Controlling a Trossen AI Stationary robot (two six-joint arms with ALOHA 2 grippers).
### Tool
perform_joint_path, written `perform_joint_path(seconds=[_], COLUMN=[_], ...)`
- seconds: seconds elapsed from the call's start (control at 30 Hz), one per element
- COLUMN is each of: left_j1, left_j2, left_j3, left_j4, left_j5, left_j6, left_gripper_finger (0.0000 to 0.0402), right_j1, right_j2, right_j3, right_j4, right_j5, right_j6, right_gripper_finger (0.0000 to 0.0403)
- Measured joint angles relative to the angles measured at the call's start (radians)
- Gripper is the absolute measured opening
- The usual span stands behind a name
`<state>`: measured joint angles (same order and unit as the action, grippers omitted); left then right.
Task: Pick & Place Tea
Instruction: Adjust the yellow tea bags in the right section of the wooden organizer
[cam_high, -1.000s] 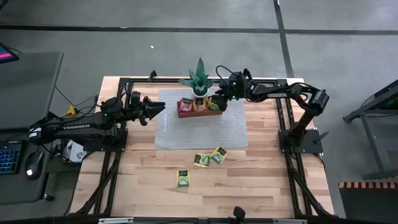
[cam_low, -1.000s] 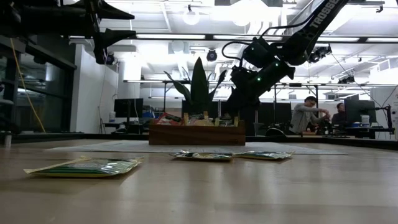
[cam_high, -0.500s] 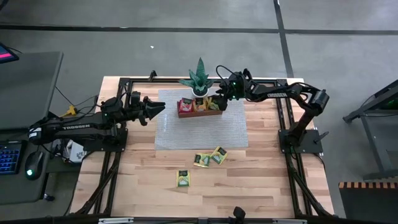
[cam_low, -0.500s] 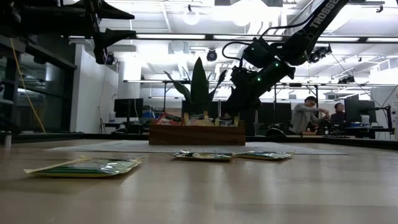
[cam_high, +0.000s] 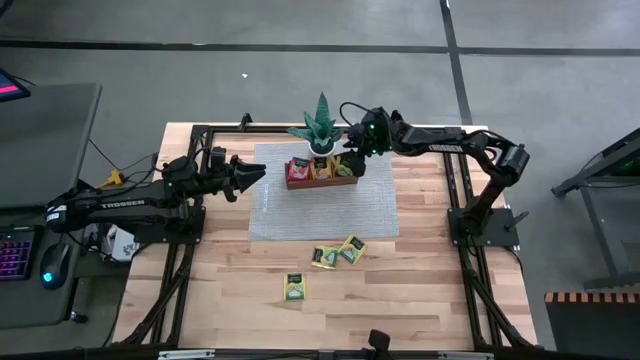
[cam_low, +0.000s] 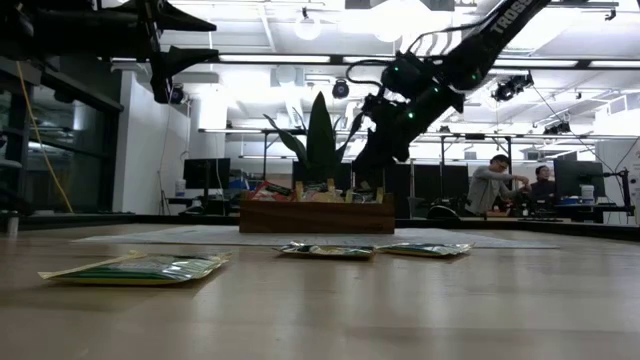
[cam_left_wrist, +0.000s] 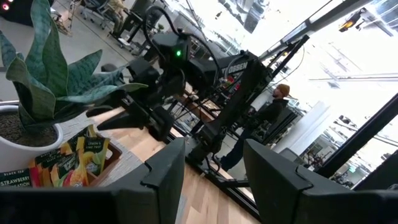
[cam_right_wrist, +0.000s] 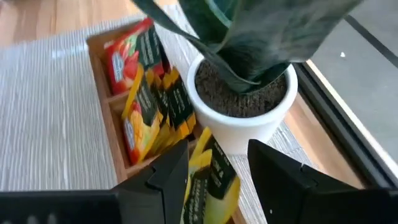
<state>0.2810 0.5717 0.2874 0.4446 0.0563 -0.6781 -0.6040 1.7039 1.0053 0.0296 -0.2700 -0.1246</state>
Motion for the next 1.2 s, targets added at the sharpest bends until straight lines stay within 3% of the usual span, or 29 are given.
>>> perform_joint_path(seconds=[0.23, 0.6, 0.9, 1.2], left_j1=[0.0, 0.0, 0.0, 0.0], left_j2=[0.0, 0.0, 0.0, 0.0], left_j3=[0.0, 0.0, 0.0, 0.0], left_j4=[-0.004, -0.016, -0.03, -0.03], left_j5=[0.015, 0.022, 0.034, 0.032], left_j6=[0.0, 0.0, 0.0, 0.0], left_gripper_finger=[0.0163, 0.0163, 0.0163, 0.0163], right_j1=[-0.025, -0.017, -0.016, -0.016], right_j2=[0.029, 0.175, 0.196, 0.196], right_j3=[0.137, 0.322, 0.335, 0.335], right_j4=[-0.264, -0.424, -0.484, -0.475], right_j5=[-0.014, -0.032, -0.036, -0.036], right_j6=[-0.163, -0.256, -0.285, -0.269], right_gripper_finger=[0.0161, 0.0159, 0.0151, 0.0111])
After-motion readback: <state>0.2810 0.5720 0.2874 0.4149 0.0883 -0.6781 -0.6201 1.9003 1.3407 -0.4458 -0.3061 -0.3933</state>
